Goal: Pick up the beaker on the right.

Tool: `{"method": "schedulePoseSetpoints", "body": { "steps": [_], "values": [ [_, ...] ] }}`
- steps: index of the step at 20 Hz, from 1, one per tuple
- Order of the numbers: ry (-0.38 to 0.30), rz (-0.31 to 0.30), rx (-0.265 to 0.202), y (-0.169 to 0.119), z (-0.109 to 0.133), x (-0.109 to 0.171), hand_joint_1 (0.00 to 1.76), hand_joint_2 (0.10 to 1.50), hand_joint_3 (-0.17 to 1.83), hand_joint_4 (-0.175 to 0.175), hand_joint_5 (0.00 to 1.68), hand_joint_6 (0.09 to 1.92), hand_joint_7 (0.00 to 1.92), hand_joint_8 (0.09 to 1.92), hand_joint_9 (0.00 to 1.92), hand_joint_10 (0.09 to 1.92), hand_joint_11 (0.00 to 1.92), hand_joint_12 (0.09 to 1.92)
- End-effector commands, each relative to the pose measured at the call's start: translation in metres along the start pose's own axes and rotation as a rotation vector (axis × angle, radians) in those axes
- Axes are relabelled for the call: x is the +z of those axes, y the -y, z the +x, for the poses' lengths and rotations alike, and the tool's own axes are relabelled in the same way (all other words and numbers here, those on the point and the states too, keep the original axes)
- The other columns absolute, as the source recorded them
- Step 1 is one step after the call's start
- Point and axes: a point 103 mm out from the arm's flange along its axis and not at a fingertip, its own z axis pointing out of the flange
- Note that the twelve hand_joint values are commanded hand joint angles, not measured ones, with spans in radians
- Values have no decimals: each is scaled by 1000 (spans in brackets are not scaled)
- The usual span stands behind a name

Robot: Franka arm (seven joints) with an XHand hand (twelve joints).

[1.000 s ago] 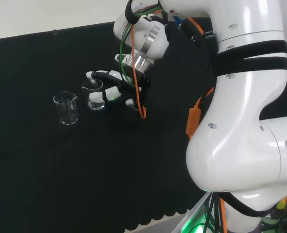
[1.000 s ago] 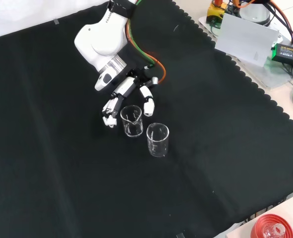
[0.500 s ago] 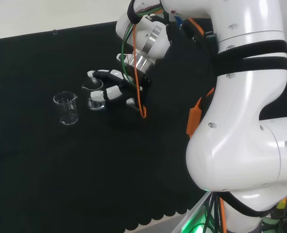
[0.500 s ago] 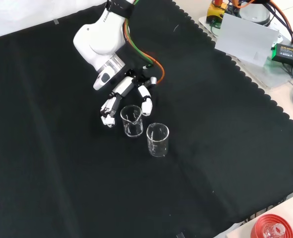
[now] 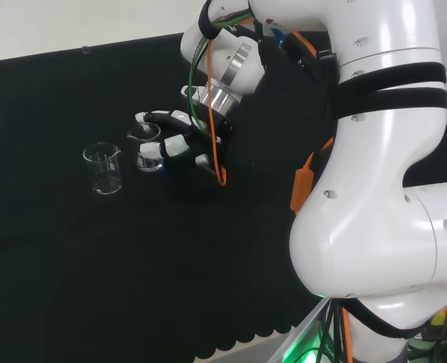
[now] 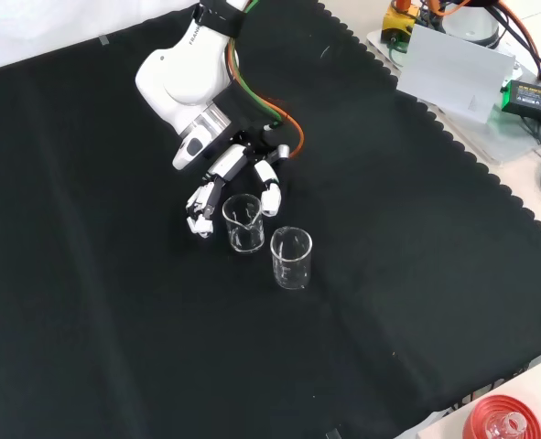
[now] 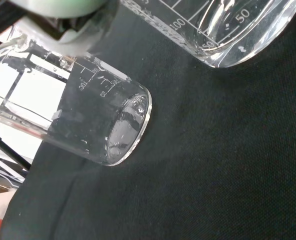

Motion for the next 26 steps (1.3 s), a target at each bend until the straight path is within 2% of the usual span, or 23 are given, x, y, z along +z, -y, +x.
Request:
{"method": "schedulePoseSetpoints", "body": {
  "steps": [1, 11, 26],
  "values": [
    [-7, -5, -1, 0, -1, 1, 880, 494, 630, -74, 370, 87, 282, 642, 312, 661, 0, 970],
    [3, -6, 0, -2, 2, 5, 890, 497, 634, -62, 428, 87, 324, 638, 350, 651, 0, 1002],
    [-19, -10, 2, -7, 1, 9, 906, 512, 630, -46, 515, 87, 392, 623, 404, 632, 0, 1041]
  ]
}}
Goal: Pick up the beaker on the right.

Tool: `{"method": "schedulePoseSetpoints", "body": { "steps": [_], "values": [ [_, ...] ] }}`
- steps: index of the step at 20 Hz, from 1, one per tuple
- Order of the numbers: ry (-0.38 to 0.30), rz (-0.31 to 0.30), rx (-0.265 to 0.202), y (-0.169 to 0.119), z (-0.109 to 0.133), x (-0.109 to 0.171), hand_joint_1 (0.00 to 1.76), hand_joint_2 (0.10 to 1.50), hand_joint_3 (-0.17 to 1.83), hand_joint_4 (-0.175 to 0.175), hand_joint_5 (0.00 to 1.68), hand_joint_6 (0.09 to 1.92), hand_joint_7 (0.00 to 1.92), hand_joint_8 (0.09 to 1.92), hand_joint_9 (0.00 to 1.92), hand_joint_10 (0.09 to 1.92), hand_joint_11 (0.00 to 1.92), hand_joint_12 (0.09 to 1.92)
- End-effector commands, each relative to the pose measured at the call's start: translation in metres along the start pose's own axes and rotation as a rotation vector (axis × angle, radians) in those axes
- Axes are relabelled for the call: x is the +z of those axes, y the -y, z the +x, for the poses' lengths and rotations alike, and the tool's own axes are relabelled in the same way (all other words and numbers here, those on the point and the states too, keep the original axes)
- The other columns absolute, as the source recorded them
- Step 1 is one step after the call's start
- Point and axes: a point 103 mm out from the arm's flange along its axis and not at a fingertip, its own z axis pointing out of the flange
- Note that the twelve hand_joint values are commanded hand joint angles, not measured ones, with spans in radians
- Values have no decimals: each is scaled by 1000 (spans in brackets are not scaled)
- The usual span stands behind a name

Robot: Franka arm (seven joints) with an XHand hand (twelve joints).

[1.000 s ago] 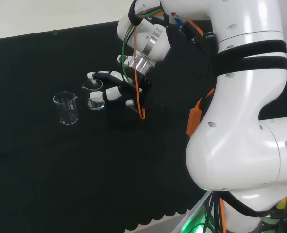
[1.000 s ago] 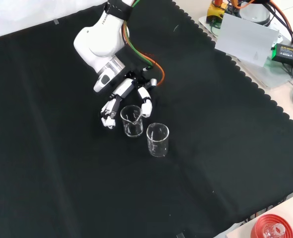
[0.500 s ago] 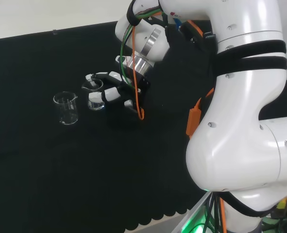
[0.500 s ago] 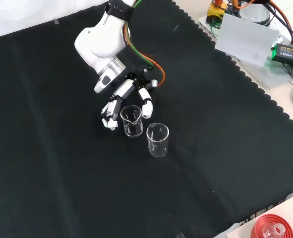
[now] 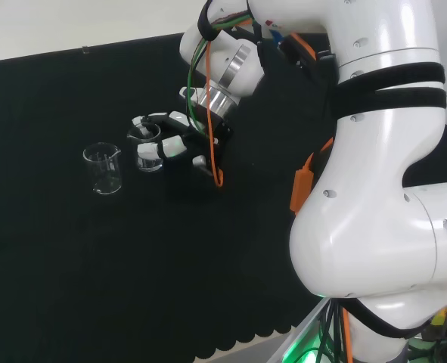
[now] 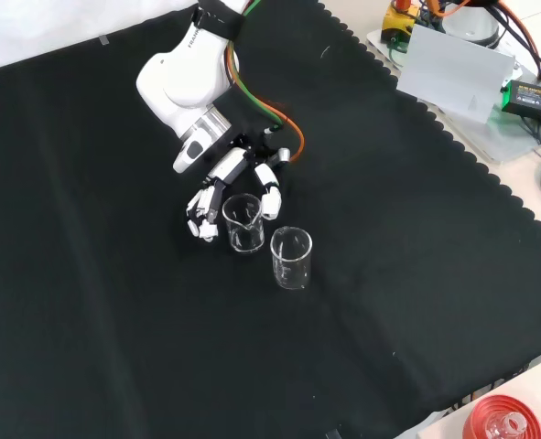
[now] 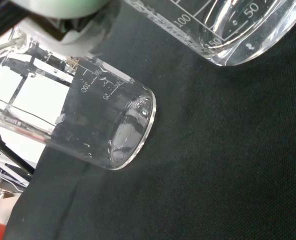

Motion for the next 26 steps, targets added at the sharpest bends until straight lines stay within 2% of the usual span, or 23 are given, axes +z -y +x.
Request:
{"method": "schedulePoseSetpoints", "body": {
  "steps": [1, 8, 11, 15, 18, 20, 21, 23, 26],
  "values": [
    [-2, -3, 4, -2, 0, 5, 908, 513, 629, -46, 520, 87, 397, 619, 409, 629, 0, 1048],
    [-17, -18, -5, -3, -1, 3, 916, 521, 625, -44, 544, 97, 421, 612, 430, 621, 0, 1075],
    [-29, -43, -9, -5, 0, 3, 927, 542, 611, -35, 579, 140, 473, 599, 469, 606, 0, 1107],
    [-28, -66, -6, -6, 0, 3, 922, 642, 553, -4, 695, 672, 584, 561, 564, 570, 0, 1183],
    [-19, -81, 1, -6, 0, 4, 929, 694, 549, 9, 817, 815, 645, 570, 608, 577, 0, 1237],
    [-6, -93, 7, -6, 1, 4, 993, 886, 333, 118, 951, 916, 696, 576, 641, 587, 0, 1282],
    [-1, -96, 7, -6, 1, 3, 1013, 948, 241, 147, 993, 923, 727, 572, 661, 586, 0, 1306],
    [9, -98, 3, -6, 4, 1, 1032, 1002, 152, 169, 1036, 915, 779, 567, 696, 585, 0, 1344],
    [22, -99, -8, -7, 9, -3, 1041, 1016, 119, 175, 1060, 893, 835, 558, 733, 580, 17, 1363]
  ]
}}
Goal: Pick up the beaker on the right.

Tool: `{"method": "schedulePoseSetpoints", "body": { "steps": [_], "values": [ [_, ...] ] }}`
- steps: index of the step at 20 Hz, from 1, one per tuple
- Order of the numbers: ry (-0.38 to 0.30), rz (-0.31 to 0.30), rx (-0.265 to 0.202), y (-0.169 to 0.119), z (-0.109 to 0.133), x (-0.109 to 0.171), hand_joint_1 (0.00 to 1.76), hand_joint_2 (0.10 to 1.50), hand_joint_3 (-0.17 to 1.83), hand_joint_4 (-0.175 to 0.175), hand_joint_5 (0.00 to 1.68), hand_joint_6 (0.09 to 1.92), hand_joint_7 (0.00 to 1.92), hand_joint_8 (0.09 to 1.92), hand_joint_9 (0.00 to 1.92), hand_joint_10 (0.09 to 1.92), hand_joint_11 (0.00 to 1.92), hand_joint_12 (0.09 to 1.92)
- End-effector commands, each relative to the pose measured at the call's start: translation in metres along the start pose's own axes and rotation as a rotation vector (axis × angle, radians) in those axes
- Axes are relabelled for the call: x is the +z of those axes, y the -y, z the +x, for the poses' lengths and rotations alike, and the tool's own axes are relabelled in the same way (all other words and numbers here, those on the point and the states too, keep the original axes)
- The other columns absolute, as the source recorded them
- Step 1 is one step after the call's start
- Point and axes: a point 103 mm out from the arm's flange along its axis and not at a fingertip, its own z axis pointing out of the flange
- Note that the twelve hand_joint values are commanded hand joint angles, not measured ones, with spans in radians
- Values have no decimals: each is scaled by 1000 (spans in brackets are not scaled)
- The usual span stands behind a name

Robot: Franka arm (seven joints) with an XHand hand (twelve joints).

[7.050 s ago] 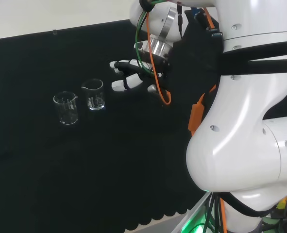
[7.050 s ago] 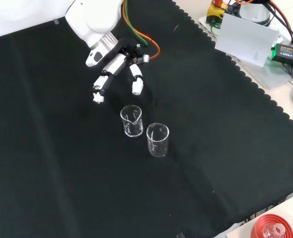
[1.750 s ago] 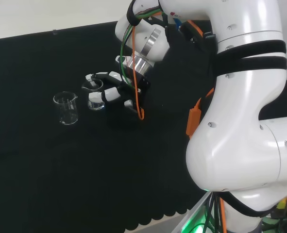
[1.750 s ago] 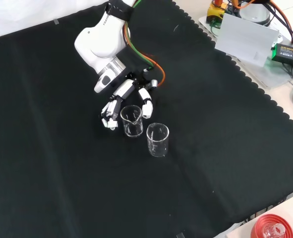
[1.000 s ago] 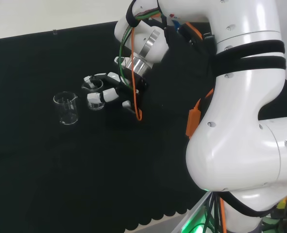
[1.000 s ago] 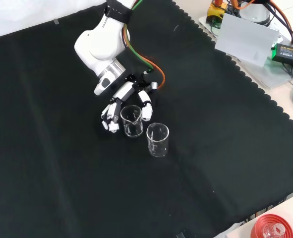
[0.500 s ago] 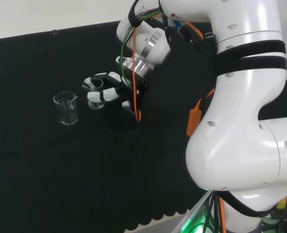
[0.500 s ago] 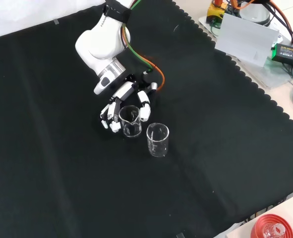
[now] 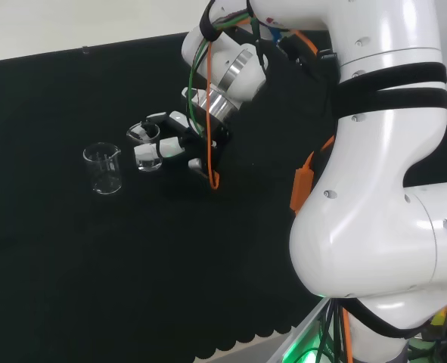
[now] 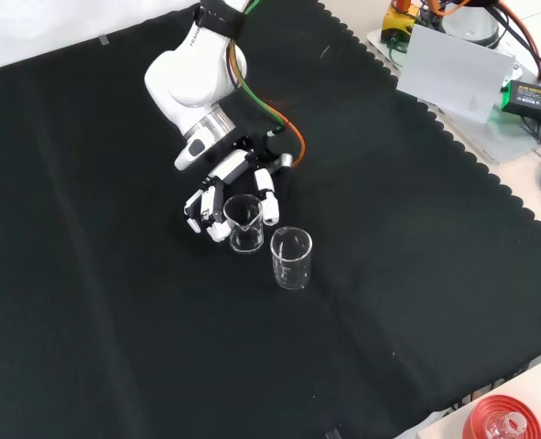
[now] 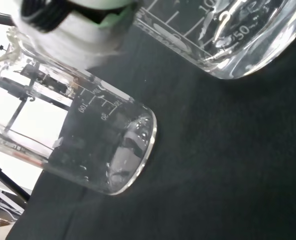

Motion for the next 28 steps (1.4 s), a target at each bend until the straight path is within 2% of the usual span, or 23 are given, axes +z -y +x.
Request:
{"method": "schedulePoseSetpoints", "body": {
  "steps": [1, 6, 13, 18, 24, 28],
  "values": [
    [31, -9, -18, -3, 9, -8, 1042, 1016, 117, 175, 1063, 891, 849, 559, 743, 580, 24, 1365],
    [69, -1, -31, -5, 20, -21, 1051, 1007, 116, 175, 1087, 852, 1008, 490, 813, 543, 88, 1352],
    [101, 56, -22, -5, 27, -36, 1071, 931, 220, 175, 1148, 764, 1319, 277, 986, 450, 233, 1319],
    [156, 91, -12, -2, 31, -44, 1079, 877, 317, 175, 1165, 753, 1377, 224, 1040, 427, 280, 1311],
    [261, 125, -23, 0, 40, -50, 1085, 830, 398, 175, 1179, 747, 1411, 192, 1062, 414, 298, 1310],
    [282, 128, -19, 3, 41, -55, 1086, 821, 414, 175, 1182, 746, 1420, 186, 1067, 413, 303, 1311]
  ]
}}
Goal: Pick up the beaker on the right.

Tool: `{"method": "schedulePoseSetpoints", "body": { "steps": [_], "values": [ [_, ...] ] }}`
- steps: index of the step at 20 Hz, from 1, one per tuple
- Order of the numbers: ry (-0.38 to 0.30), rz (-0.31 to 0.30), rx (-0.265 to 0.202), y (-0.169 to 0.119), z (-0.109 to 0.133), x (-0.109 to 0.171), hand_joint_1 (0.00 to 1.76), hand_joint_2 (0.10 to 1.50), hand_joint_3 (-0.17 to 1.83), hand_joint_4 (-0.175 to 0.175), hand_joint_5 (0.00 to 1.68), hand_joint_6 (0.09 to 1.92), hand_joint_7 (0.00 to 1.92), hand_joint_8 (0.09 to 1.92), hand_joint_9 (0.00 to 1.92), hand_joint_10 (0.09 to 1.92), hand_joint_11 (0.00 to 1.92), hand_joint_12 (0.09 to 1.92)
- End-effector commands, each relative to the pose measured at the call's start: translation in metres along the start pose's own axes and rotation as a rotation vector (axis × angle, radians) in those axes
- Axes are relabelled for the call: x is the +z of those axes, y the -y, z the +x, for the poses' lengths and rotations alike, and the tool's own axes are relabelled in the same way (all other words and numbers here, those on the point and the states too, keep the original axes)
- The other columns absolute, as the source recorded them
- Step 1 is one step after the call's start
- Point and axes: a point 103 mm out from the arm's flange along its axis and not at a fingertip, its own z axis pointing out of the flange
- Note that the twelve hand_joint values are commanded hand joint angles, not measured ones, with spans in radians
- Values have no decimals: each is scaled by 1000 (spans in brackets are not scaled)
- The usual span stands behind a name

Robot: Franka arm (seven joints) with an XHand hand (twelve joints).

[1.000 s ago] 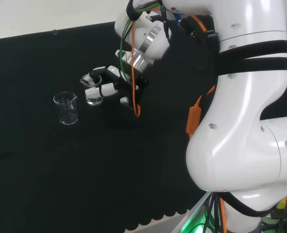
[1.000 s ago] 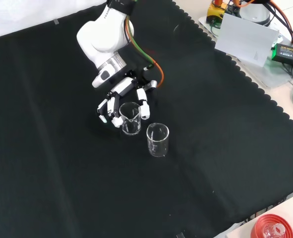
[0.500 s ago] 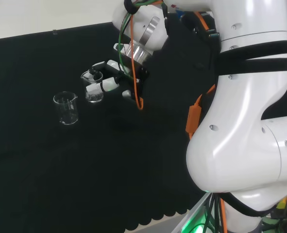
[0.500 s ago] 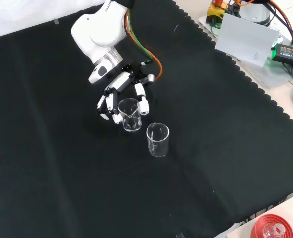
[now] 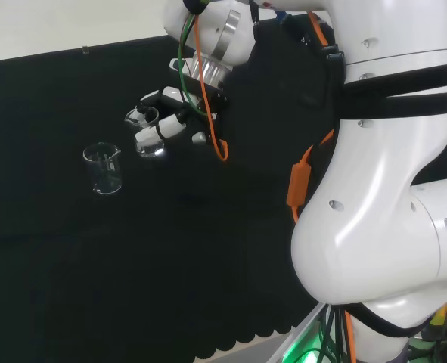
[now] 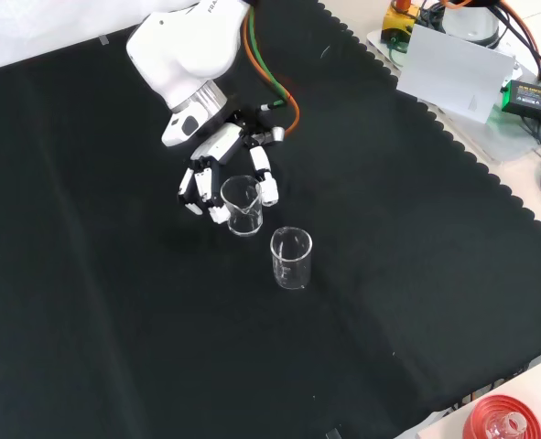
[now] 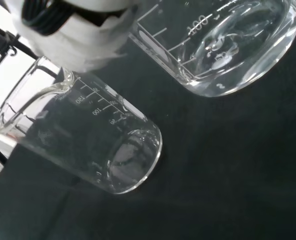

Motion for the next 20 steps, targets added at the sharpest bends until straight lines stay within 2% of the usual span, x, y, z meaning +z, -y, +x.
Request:
{"method": "schedulePoseSetpoints", "body": {
  "steps": [1, 10, 20],
  "values": [
    [47, 10, 9, 6, -1, -6, 1087, 820, 415, 175, 1183, 746, 1422, 186, 1068, 413, 304, 1311],
    [62, 26, 10, 16, 3, -11, 1088, 814, 423, 175, 1187, 741, 1430, 183, 1073, 413, 312, 1313],
    [81, 31, 4, 30, 18, -24, 1089, 810, 430, 175, 1189, 738, 1434, 179, 1075, 412, 317, 1312]
  ]
}}
